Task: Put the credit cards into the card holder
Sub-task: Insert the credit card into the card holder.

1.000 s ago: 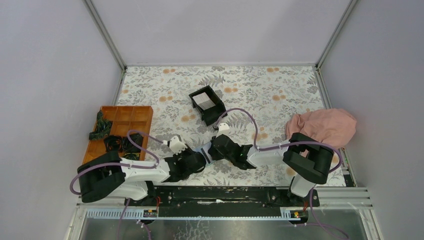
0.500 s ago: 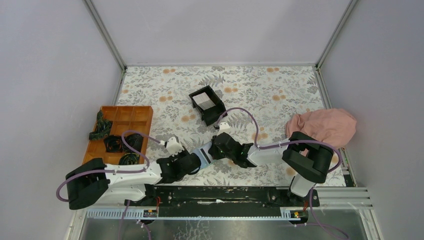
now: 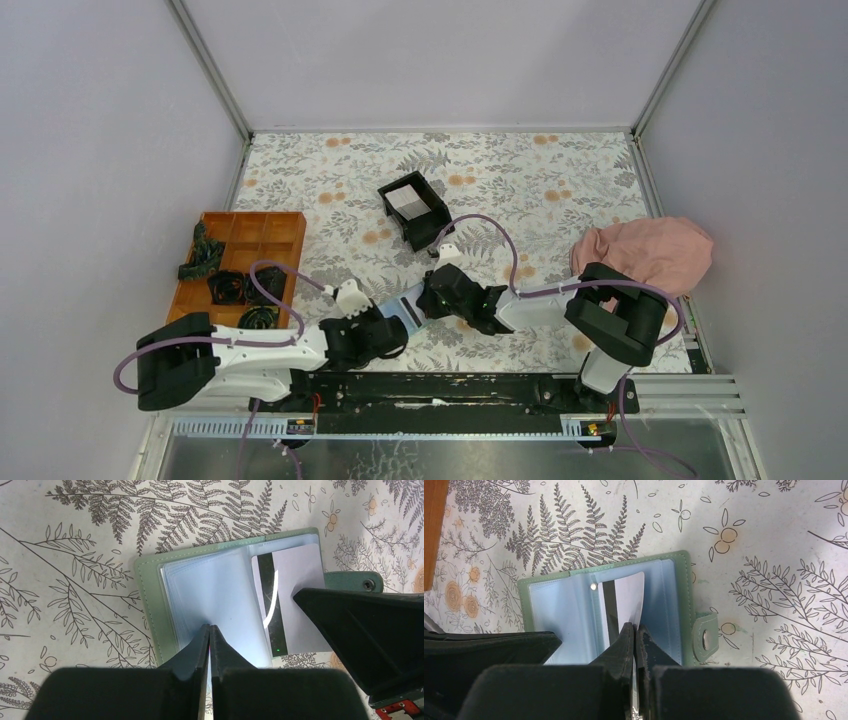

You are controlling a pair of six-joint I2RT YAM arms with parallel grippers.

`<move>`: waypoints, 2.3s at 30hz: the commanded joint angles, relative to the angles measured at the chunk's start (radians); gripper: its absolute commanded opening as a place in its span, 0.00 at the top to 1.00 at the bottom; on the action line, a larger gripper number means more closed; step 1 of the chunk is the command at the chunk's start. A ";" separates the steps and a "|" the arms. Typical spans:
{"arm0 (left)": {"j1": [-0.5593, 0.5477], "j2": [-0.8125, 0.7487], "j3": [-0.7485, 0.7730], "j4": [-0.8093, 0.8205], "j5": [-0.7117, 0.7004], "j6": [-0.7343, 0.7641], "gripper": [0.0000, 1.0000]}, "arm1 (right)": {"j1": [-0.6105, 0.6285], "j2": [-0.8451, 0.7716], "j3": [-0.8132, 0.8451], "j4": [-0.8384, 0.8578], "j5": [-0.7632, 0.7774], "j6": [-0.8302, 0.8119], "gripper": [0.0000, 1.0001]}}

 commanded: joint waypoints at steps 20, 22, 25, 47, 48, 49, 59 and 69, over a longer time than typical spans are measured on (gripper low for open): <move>-0.059 0.070 0.104 -0.318 -0.081 -0.183 0.83 | -0.105 0.014 -0.121 -0.251 0.000 -0.075 1.00; -0.059 0.063 0.106 -0.306 -0.087 -0.172 0.80 | -0.106 0.014 -0.121 -0.248 -0.002 -0.076 1.00; -0.059 0.064 0.109 -0.290 -0.087 -0.149 0.76 | -0.107 0.016 -0.122 -0.248 0.003 -0.074 1.00; 0.077 0.243 0.090 0.091 0.012 0.144 0.76 | -0.177 -0.015 -0.166 -0.277 0.036 -0.061 1.00; 0.090 0.250 0.095 0.108 0.017 0.167 0.76 | -0.184 -0.036 -0.171 -0.277 0.036 -0.061 1.00; 0.102 0.260 0.101 0.124 0.025 0.200 0.76 | -0.189 -0.047 -0.174 -0.279 0.037 -0.060 1.00; 0.170 0.397 0.158 0.254 0.098 0.337 0.78 | -0.214 -0.109 -0.206 -0.257 0.035 -0.056 1.00; 0.171 0.451 0.142 0.283 0.131 0.337 0.81 | -0.214 -0.233 -0.255 -0.139 0.009 -0.034 1.00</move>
